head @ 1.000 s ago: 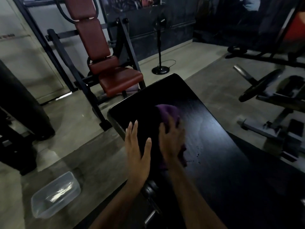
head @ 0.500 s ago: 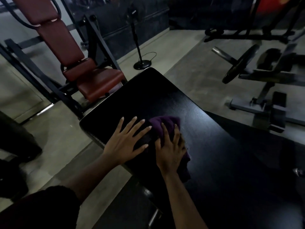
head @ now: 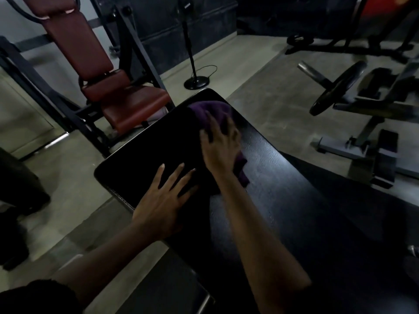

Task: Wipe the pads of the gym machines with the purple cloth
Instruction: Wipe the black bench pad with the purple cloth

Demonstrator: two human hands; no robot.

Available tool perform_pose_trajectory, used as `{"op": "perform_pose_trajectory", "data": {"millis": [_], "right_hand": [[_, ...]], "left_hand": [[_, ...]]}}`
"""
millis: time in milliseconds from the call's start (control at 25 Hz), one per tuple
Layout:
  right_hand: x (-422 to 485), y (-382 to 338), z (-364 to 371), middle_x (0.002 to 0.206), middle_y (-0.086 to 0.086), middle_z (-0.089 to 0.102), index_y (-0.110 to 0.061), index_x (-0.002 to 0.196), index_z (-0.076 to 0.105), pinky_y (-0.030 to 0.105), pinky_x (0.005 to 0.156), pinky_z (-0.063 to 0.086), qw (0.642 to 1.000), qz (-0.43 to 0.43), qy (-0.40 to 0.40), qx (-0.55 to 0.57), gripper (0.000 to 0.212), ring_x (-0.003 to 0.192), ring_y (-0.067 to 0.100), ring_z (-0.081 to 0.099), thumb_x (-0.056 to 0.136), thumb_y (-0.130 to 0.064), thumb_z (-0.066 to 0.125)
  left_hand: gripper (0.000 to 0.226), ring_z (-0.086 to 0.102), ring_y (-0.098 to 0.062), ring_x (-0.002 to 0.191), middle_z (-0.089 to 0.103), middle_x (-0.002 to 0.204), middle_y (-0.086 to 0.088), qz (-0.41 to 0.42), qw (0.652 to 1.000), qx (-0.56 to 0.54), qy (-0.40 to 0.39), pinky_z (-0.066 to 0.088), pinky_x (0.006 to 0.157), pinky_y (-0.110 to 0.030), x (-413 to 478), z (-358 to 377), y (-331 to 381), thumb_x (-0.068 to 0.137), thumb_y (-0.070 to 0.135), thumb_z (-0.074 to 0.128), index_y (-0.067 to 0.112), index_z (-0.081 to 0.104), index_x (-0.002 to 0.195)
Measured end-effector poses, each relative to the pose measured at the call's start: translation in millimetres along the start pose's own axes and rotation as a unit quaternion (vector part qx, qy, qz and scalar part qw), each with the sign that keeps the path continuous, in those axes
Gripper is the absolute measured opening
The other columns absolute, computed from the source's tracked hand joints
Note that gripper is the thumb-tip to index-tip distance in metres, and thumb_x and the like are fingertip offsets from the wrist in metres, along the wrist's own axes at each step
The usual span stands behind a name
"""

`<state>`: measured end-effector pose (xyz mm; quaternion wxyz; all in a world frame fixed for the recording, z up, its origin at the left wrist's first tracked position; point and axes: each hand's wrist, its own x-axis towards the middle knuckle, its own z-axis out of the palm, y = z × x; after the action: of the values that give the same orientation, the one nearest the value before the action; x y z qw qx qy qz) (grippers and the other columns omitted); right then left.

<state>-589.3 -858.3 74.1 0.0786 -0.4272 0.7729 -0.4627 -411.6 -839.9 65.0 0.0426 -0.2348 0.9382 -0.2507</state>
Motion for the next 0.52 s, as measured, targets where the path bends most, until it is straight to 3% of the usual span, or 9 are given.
{"op": "perform_pose_trajectory", "data": {"millis": [40, 120, 200, 360, 520], "right_hand": [[10, -15, 10, 0.155, 0.004, 0.017, -0.041, 0.141, 0.027, 0.053, 0.110, 0.016, 0.998, -0.036, -0.036, -0.036, 0.052, 0.140, 0.030, 0.015, 0.092, -0.044, 0.043], [26, -13, 21, 0.155, 0.001, 0.015, -0.042, 0.142, 0.024, 0.057, 0.109, 0.012, 0.994, -0.049, -0.056, -0.081, 0.053, 0.142, 0.028, 0.011, 0.092, -0.044, 0.040], [35, 11, 16, 0.155, 0.000, 0.016, -0.040, 0.142, 0.026, 0.055, 0.109, 0.014, 0.997, 0.002, -0.027, -0.070, 0.052, 0.141, 0.027, 0.013, 0.092, -0.041, 0.040], [41, 73, -12, 0.156, 0.003, 0.016, -0.036, 0.143, 0.026, 0.054, 0.110, 0.015, 0.987, 0.141, 0.011, -0.077, 0.052, 0.140, 0.031, 0.015, 0.093, -0.038, 0.038], [15, 131, -39, 0.156, 0.004, 0.013, -0.036, 0.144, 0.024, 0.055, 0.109, 0.016, 0.972, 0.218, 0.022, -0.084, 0.050, 0.140, 0.032, 0.014, 0.095, -0.038, 0.036]], "left_hand": [[0.084, 0.024, -0.033, 0.137, 0.044, 0.142, -0.012, 0.006, 1.000, 0.006, -0.007, 0.015, 0.107, -0.059, 0, 0, 0, 0.060, 0.058, 0.060, 0.021, 0.043, 0.134], [0.078, 0.023, -0.033, 0.138, 0.043, 0.143, -0.012, 0.001, 1.000, 0.007, -0.002, 0.016, 0.107, -0.059, 0, 0, 0, 0.065, 0.057, 0.047, 0.021, 0.041, 0.135], [0.075, 0.024, -0.033, 0.139, 0.038, 0.148, -0.010, -0.013, 1.000, -0.003, 0.008, 0.016, 0.108, -0.058, 0, -1, 2, 0.072, 0.059, 0.035, 0.024, 0.040, 0.137], [0.068, 0.031, -0.030, 0.139, 0.036, 0.150, -0.005, -0.034, 0.999, -0.018, 0.021, 0.018, 0.108, -0.056, 0, -3, 7, 0.082, 0.062, 0.033, 0.028, 0.035, 0.141], [0.067, 0.030, -0.030, 0.140, 0.035, 0.150, -0.005, -0.036, 0.999, -0.016, 0.028, 0.017, 0.109, -0.057, 1, -1, 7, 0.084, 0.063, 0.029, 0.028, 0.034, 0.141]]}}
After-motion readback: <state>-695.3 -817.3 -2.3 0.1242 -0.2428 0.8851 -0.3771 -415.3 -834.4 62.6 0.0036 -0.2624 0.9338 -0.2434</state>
